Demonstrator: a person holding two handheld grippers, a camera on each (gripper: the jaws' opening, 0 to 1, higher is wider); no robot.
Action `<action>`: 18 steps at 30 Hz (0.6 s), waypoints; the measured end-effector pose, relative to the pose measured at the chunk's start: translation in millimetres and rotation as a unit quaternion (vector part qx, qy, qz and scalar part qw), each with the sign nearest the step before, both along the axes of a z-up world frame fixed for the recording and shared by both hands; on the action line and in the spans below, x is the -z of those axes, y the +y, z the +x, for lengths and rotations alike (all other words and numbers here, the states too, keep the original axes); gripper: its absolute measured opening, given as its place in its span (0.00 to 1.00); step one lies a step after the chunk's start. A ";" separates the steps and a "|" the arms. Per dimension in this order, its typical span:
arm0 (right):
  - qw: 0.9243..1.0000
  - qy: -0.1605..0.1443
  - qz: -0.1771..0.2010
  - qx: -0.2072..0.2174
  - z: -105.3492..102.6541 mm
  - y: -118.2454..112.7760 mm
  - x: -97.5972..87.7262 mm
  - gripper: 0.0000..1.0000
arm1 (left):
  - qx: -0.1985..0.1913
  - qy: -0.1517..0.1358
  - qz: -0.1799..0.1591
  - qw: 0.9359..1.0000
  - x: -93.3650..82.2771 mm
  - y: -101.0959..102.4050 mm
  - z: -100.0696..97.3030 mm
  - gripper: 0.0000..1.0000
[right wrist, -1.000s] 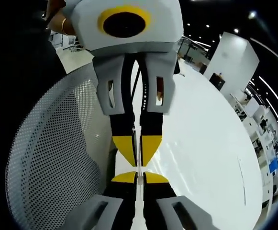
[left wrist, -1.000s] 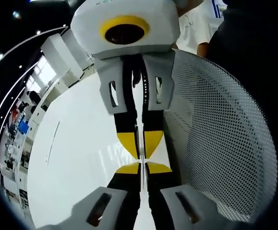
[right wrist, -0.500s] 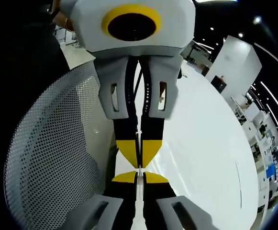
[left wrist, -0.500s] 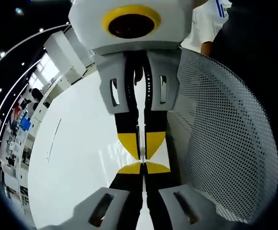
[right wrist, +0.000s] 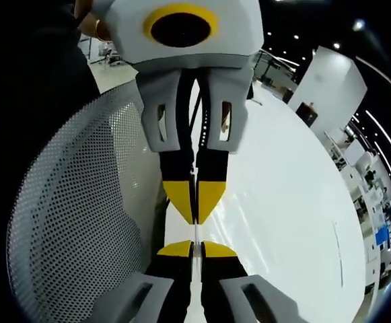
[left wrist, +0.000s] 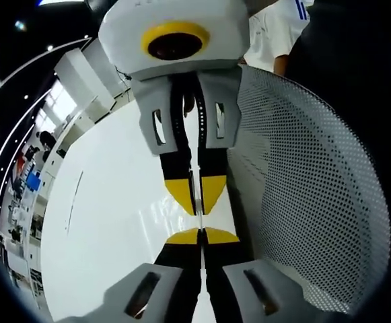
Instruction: Open the resealable bag by pulling the two sides of the seal apart until the entire bag opening is separated and visibly accessible.
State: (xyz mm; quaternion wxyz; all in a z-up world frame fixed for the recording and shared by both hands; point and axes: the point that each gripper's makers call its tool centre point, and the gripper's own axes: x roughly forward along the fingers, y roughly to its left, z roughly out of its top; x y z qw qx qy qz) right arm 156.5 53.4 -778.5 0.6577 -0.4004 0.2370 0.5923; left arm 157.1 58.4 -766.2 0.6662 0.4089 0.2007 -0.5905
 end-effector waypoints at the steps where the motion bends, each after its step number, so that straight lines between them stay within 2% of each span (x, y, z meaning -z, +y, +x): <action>1: 1.000 0.002 0.000 0.002 0.0 -1.4 0.5 0.00 | 0.001 0.001 0.000 1.000 0.2 -0.2 -0.3 0.00; 6: 1.000 0.000 -0.005 0.004 0.9 -4.7 2.1 0.00 | -0.006 -0.004 -0.003 1.000 0.3 0.0 1.9 0.00; 18: 1.000 0.000 -0.011 0.014 4.8 -11.6 2.4 0.00 | -0.024 0.007 -0.012 1.000 -0.3 6.7 4.6 0.00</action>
